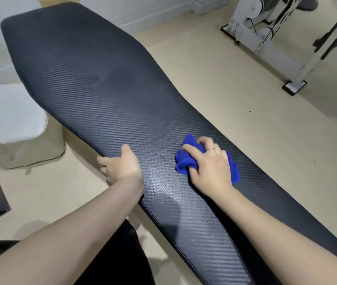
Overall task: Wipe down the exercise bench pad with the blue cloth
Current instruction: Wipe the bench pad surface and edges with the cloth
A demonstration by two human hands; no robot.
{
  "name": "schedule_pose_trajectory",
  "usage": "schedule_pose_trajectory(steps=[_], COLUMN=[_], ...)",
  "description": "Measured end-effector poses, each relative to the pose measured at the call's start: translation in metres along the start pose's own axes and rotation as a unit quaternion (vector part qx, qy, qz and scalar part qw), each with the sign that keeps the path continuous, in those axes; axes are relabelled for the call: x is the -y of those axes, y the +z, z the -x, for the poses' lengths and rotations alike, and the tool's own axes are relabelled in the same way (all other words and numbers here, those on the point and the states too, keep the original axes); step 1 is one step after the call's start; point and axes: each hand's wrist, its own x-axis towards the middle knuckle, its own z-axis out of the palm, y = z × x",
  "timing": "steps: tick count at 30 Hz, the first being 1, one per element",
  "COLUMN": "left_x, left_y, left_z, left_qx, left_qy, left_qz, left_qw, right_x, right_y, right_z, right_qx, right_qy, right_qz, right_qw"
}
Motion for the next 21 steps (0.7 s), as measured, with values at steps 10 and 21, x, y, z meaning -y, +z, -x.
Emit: schedule_pose_trajectory(steps=[10, 21], left_x=[0.002, 0.000], left_y=[0.002, -0.015], left_z=[-0.001, 0.001], left_qx=[-0.009, 0.091], left_qy=[0.026, 0.014], left_qz=[0.048, 0.078], left_qw=[0.998, 0.993], right_x=[-0.009, 0.050], right_y=[0.004, 0.003], right_z=[-0.036, 0.050], right_qx=[-0.036, 0.082], right_qy=[0.061, -0.129], right_qz=[0.013, -0.007], right_qw=[0.997, 0.988])
